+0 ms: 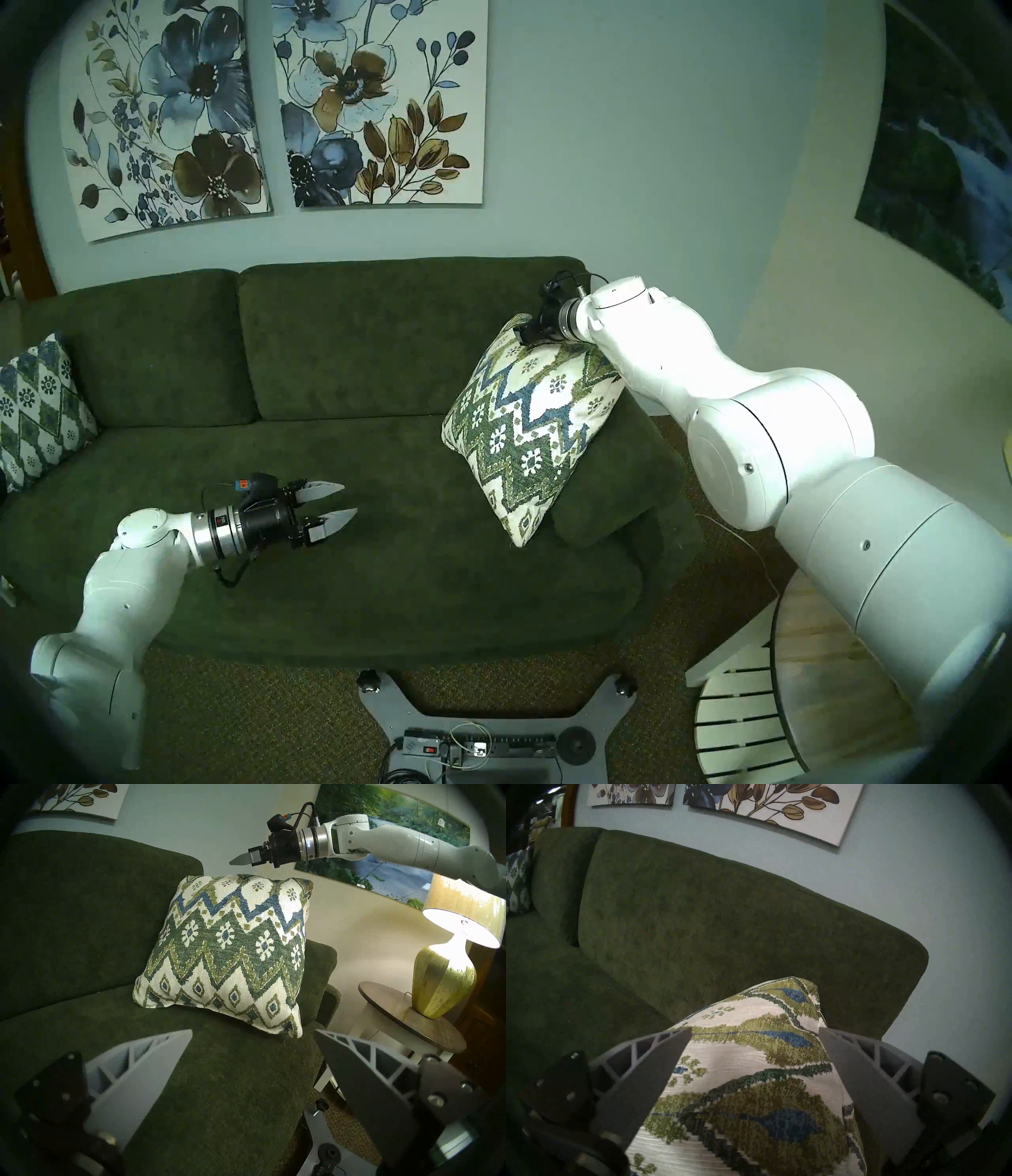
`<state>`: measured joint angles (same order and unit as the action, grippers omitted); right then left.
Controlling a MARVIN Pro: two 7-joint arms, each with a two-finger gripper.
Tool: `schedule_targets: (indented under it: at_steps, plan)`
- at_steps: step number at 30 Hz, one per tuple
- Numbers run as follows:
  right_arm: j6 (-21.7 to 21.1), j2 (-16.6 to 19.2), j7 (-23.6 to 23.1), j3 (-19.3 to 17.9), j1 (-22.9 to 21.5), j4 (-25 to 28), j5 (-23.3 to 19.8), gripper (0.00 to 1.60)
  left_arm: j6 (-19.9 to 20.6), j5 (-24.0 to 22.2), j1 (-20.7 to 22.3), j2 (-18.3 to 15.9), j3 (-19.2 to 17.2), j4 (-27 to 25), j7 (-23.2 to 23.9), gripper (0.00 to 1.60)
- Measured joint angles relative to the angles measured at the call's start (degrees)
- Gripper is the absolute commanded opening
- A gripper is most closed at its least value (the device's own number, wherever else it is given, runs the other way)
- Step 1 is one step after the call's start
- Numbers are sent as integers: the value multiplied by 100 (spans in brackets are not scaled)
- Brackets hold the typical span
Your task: Fix throw pillow on sofa
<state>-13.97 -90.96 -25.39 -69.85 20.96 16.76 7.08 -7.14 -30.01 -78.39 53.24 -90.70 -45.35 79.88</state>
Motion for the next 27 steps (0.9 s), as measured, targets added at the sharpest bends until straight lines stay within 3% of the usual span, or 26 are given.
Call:
schedule_targets:
  at_steps: [27]
  plan:
    - [-301,366,-504,16,35,652,101,160,0,5,-6,-2,4,1,-11,160]
